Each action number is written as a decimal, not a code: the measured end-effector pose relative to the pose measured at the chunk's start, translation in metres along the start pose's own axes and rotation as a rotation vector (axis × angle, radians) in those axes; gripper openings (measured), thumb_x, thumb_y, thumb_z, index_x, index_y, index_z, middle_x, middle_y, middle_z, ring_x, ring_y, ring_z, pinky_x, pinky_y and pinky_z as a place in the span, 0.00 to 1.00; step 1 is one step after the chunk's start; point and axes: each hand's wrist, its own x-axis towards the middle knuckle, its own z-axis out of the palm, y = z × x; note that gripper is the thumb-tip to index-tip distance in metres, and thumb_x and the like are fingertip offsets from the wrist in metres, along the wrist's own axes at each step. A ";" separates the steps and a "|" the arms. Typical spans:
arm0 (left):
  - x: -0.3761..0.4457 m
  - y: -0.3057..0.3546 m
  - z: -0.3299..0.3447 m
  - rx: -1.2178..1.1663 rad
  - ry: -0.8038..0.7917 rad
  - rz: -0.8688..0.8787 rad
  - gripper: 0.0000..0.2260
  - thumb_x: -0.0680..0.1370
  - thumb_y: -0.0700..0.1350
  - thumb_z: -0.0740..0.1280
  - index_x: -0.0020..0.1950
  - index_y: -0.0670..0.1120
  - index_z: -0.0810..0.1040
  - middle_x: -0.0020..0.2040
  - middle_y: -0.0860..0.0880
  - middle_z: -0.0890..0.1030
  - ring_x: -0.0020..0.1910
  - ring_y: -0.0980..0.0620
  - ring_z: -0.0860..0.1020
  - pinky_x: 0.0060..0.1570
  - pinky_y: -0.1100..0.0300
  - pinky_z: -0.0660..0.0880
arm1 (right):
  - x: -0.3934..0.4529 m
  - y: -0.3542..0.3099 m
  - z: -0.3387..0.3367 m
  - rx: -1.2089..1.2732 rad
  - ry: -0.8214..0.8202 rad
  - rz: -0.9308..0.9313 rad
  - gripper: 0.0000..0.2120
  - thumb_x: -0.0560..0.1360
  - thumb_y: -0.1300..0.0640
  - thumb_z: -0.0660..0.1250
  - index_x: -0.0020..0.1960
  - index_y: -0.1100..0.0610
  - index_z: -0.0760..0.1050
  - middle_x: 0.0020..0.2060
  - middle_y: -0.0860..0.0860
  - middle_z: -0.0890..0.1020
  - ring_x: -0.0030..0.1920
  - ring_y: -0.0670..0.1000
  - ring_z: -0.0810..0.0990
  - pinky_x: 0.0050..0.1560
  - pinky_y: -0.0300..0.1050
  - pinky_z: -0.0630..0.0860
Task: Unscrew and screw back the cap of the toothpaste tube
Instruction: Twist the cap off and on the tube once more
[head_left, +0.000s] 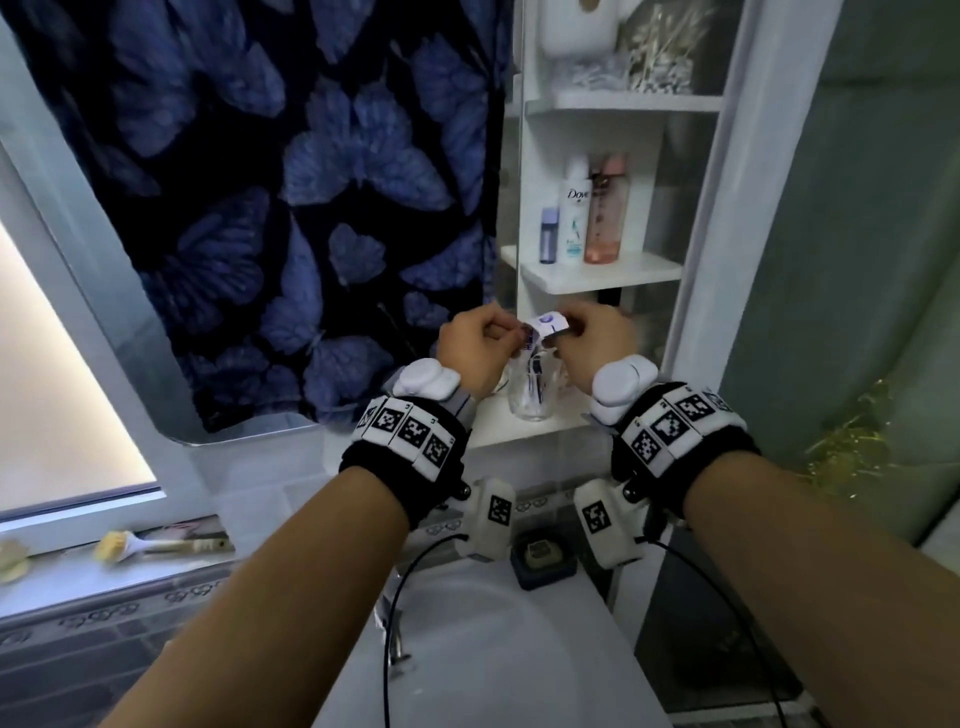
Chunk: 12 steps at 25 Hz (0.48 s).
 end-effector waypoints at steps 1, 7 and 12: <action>0.000 -0.001 -0.001 -0.011 -0.008 -0.006 0.01 0.74 0.42 0.72 0.43 0.46 0.81 0.37 0.45 0.86 0.22 0.62 0.75 0.31 0.65 0.71 | 0.000 -0.005 0.002 -0.072 0.019 -0.011 0.09 0.74 0.60 0.66 0.48 0.56 0.84 0.44 0.56 0.87 0.44 0.55 0.83 0.43 0.38 0.73; 0.012 -0.007 -0.009 -0.013 0.031 -0.035 0.04 0.74 0.38 0.69 0.43 0.46 0.82 0.37 0.46 0.86 0.25 0.59 0.77 0.35 0.61 0.75 | 0.000 -0.023 0.001 -0.042 -0.015 -0.049 0.11 0.77 0.59 0.65 0.56 0.55 0.84 0.50 0.54 0.86 0.50 0.53 0.84 0.47 0.36 0.72; 0.006 -0.025 0.002 0.219 -0.018 -0.113 0.08 0.75 0.50 0.71 0.39 0.48 0.81 0.36 0.47 0.84 0.40 0.47 0.83 0.43 0.60 0.76 | -0.008 -0.017 0.012 -0.185 -0.153 0.020 0.14 0.79 0.61 0.62 0.61 0.55 0.81 0.56 0.54 0.84 0.56 0.55 0.82 0.59 0.46 0.76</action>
